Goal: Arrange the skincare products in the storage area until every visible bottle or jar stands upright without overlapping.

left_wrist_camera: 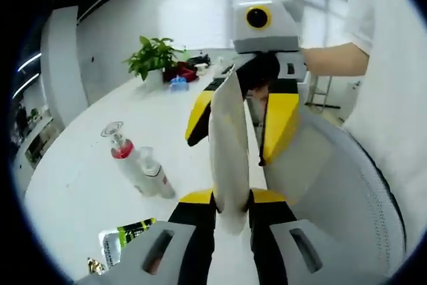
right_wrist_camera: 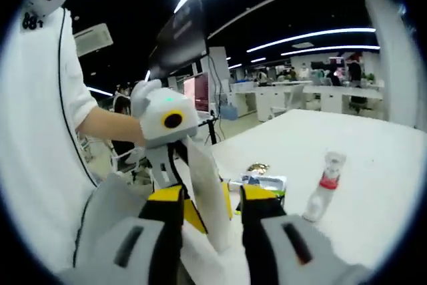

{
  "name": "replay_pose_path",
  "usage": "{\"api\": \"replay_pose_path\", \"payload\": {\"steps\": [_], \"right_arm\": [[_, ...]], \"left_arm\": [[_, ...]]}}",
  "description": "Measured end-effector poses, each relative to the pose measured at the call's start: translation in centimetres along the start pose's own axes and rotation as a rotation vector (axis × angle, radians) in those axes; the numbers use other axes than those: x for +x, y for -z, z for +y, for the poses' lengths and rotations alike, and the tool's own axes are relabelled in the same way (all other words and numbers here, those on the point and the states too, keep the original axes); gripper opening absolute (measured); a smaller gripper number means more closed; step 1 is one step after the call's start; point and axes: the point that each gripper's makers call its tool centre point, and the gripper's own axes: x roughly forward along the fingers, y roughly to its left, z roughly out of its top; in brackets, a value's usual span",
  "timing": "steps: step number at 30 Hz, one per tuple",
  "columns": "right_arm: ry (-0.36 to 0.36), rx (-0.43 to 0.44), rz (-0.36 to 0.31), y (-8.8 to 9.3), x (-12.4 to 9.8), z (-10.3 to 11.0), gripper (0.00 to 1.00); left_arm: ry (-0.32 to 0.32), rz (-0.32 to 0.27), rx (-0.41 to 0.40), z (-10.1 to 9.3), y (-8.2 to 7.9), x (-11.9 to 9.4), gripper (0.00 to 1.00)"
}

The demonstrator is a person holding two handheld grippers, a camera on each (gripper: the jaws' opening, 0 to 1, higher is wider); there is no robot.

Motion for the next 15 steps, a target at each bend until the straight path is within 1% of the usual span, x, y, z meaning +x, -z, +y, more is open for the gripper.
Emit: {"api": "replay_pose_path", "payload": {"steps": [3, 4, 5, 8, 12, 15], "right_arm": [[0.035, 0.018, 0.01, 0.8, -0.5, -0.5, 0.45], [0.045, 0.029, 0.012, 1.0, -0.6, -0.7, 0.47], [0.053, 0.042, 0.013, 1.2, -0.7, -0.9, 0.49], [0.087, 0.061, 0.016, 2.0, -1.2, -1.3, 0.53], [0.12, 0.092, 0.017, 2.8, -1.7, -1.7, 0.55], [0.139, 0.11, 0.027, 3.4, -2.0, -2.0, 0.56]], "left_arm": [[-0.032, -0.013, -0.011, 1.5, -0.2, 0.1, 0.15], [-0.047, -0.019, -0.015, 2.3, -0.3, 0.1, 0.15], [-0.052, -0.02, -0.017, 2.6, -0.3, 0.1, 0.15], [-0.094, -0.025, -0.029, 4.8, -0.4, 0.2, 0.15], [-0.132, -0.016, -0.015, 7.2, -0.4, 0.2, 0.15], [-0.169, -0.024, -0.007, 9.5, -0.7, 0.4, 0.15]]}}
